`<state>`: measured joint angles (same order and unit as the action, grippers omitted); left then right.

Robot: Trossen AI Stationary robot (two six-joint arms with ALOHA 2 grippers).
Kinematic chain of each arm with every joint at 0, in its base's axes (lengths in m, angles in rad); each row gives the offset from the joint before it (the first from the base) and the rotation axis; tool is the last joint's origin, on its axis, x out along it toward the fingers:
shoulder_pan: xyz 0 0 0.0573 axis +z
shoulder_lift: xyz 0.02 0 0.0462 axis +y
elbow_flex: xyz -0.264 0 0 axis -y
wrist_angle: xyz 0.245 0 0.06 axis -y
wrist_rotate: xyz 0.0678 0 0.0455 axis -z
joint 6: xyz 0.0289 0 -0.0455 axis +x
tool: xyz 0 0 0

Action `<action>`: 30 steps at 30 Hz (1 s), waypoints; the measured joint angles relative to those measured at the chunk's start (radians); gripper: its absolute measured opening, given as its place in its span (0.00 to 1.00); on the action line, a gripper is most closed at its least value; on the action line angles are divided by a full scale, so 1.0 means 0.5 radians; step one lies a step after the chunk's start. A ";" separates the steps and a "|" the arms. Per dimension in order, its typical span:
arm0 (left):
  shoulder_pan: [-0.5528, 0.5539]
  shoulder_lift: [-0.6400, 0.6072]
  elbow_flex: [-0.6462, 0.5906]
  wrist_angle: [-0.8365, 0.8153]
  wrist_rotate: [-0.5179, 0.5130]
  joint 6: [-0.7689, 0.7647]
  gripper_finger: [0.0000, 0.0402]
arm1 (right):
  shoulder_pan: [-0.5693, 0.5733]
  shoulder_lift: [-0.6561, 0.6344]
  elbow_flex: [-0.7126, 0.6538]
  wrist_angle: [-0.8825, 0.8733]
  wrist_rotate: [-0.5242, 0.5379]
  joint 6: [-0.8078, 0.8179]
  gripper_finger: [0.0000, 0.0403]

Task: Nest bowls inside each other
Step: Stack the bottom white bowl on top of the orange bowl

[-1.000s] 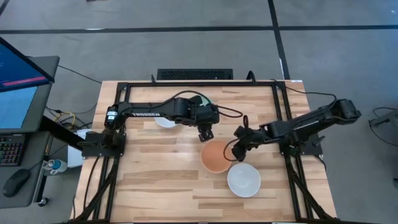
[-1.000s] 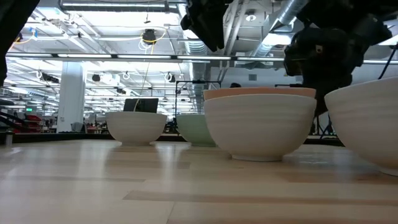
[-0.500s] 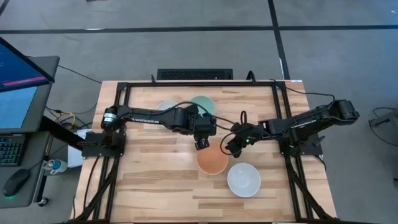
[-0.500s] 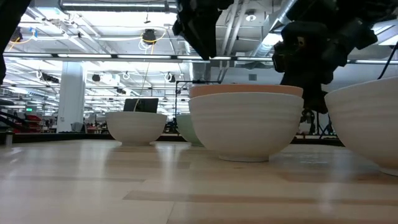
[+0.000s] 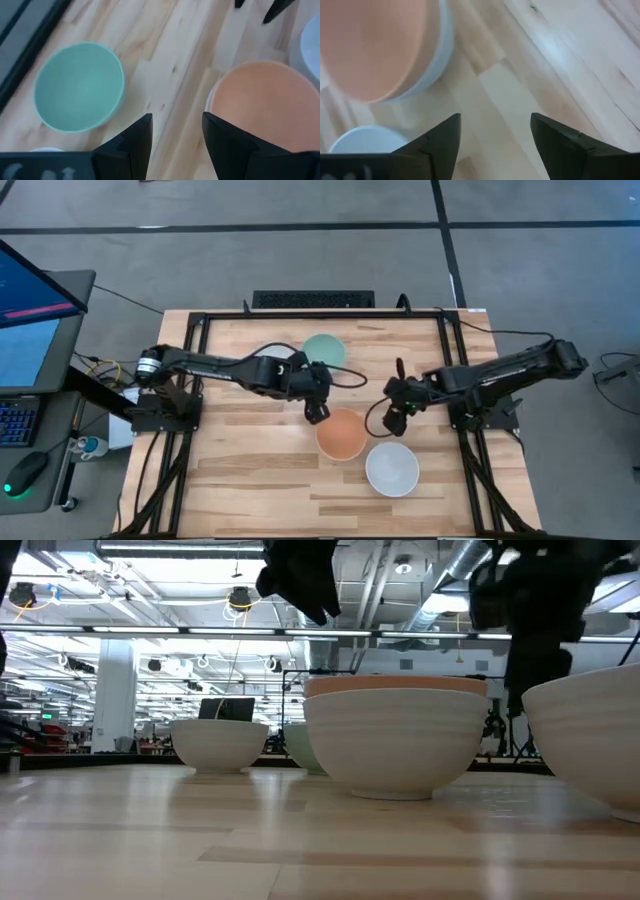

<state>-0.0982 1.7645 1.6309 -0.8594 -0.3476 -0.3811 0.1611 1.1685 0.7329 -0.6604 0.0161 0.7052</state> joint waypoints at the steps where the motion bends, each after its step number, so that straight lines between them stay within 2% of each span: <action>1: 0.000 0.006 -0.001 0.006 0.006 -0.009 0.41 | 0.028 -0.006 0.034 -0.045 0.019 0.002 0.66; 6: -0.010 0.008 -0.002 0.006 -0.008 -0.015 0.41 | 0.215 -0.039 0.057 -0.419 0.070 0.118 0.66; 10: -0.028 0.008 -0.002 -0.038 -0.048 -0.017 0.41 | 0.417 -0.039 0.057 -0.490 0.121 0.280 0.66; 20: -0.028 0.008 -0.002 -0.056 -0.053 -0.012 0.41 | 0.662 -0.027 0.058 -0.364 0.127 0.652 0.66; 30: -0.028 0.008 -0.002 -0.167 -0.059 0.005 0.41 | 0.807 0.203 0.058 -0.182 0.120 0.840 0.66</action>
<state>-0.1124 1.7683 1.6299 -0.9432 -0.3771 -0.3786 0.5646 1.2698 0.7620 -0.7516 0.0759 1.1250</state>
